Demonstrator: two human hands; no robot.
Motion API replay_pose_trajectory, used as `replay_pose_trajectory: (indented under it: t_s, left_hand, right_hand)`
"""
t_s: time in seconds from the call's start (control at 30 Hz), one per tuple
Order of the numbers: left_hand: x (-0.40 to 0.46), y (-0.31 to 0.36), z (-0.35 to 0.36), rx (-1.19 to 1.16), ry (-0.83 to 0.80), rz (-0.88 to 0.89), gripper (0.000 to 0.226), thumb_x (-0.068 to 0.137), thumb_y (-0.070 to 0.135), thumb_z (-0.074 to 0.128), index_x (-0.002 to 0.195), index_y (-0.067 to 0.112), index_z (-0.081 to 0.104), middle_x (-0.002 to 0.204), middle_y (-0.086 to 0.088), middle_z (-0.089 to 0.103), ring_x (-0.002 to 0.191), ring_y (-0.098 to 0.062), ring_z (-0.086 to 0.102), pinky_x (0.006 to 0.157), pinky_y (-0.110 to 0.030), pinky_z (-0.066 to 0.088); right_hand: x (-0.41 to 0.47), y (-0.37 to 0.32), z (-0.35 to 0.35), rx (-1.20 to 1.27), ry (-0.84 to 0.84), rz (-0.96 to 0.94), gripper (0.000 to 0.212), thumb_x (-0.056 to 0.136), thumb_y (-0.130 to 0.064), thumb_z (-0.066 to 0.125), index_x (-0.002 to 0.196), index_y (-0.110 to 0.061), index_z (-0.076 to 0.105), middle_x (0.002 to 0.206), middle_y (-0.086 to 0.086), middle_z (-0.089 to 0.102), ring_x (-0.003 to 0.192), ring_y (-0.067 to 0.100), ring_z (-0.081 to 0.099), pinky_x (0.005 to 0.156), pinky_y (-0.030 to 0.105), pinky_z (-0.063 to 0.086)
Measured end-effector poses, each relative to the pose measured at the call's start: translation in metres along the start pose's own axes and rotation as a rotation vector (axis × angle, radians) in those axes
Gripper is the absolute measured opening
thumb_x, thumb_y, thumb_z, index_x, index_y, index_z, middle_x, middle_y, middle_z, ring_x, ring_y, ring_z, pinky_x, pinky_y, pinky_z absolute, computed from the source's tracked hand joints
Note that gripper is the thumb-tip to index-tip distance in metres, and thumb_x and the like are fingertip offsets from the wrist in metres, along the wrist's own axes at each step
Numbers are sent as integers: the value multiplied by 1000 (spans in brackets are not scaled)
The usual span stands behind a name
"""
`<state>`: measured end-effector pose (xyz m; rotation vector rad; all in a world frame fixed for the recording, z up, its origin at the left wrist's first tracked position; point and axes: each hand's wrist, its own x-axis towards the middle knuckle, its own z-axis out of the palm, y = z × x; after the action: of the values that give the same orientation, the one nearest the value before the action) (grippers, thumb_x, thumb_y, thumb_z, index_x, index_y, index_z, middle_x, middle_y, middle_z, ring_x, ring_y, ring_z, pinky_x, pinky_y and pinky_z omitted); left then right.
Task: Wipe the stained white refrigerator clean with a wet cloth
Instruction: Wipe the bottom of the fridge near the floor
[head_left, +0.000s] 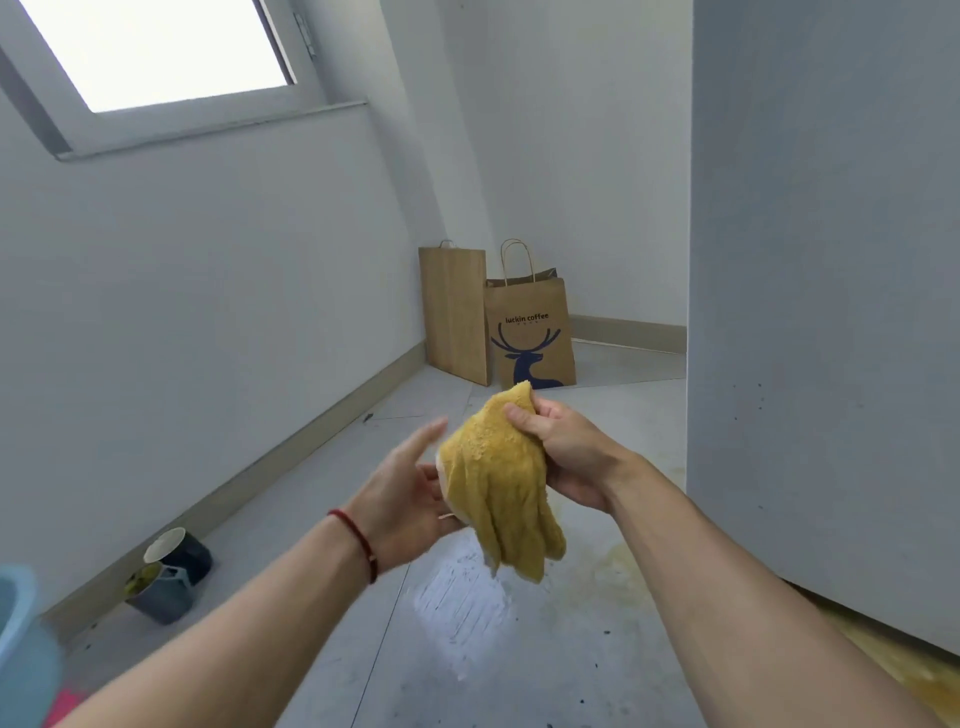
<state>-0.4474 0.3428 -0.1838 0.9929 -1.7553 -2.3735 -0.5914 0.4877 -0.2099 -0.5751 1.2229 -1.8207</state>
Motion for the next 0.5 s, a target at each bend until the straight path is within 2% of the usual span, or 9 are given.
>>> replay_pose_trajectory:
  t_s: [0.07, 0.13, 0.23, 0.33, 0.4, 0.5]
  left_hand:
    - [9, -9, 4, 72, 8, 121, 46, 90, 35, 69, 122, 2, 66, 118, -16, 71, 107, -28, 68, 90, -43, 54]
    - [17, -14, 7, 141, 32, 204, 40, 93, 28, 70, 125, 5, 65, 122, -15, 71, 111, -30, 69, 87, -43, 59]
    - [27, -11, 23, 401, 88, 374, 33, 91, 29, 73, 112, 3, 69, 107, -12, 76, 102, -29, 74, 83, -41, 63]
    - [35, -4, 56, 489, 46, 442, 31, 93, 32, 70, 111, 7, 67, 104, -11, 74, 98, -26, 73, 73, -32, 62]
    - [39, 2, 81, 519, -34, 409, 29, 97, 33, 64, 114, 10, 62, 110, -12, 70, 100, -25, 71, 79, -35, 62]
    - [36, 13, 111, 476, -206, 354, 29, 101, 34, 57, 122, 14, 58, 121, -13, 67, 107, -27, 69, 91, -46, 60]
  right_hand:
    - [-2, -1, -10, -118, -2, 50, 30, 104, -21, 62, 132, -12, 60, 126, 13, 71, 113, 29, 71, 95, 47, 60]
    - [-10, -5, -20, -284, 17, 112, 36, 99, -9, 68, 133, -14, 59, 125, 14, 70, 113, 31, 71, 91, 46, 62]
    - [-27, -20, -41, -425, 148, 154, 33, 97, -2, 68, 130, -9, 63, 117, 13, 73, 102, 28, 74, 81, 40, 64]
    - [-51, -36, -60, -526, 299, 184, 19, 100, -4, 64, 118, 1, 69, 109, 17, 75, 94, 29, 77, 81, 42, 65]
    - [-69, -48, -70, -573, 403, 191, 18, 101, -3, 61, 117, 3, 68, 108, 21, 75, 92, 32, 78, 78, 43, 66]
    - [-104, -70, -74, -541, 522, 115, 17, 105, -4, 57, 119, -3, 66, 102, 17, 75, 85, 29, 78, 70, 40, 66]
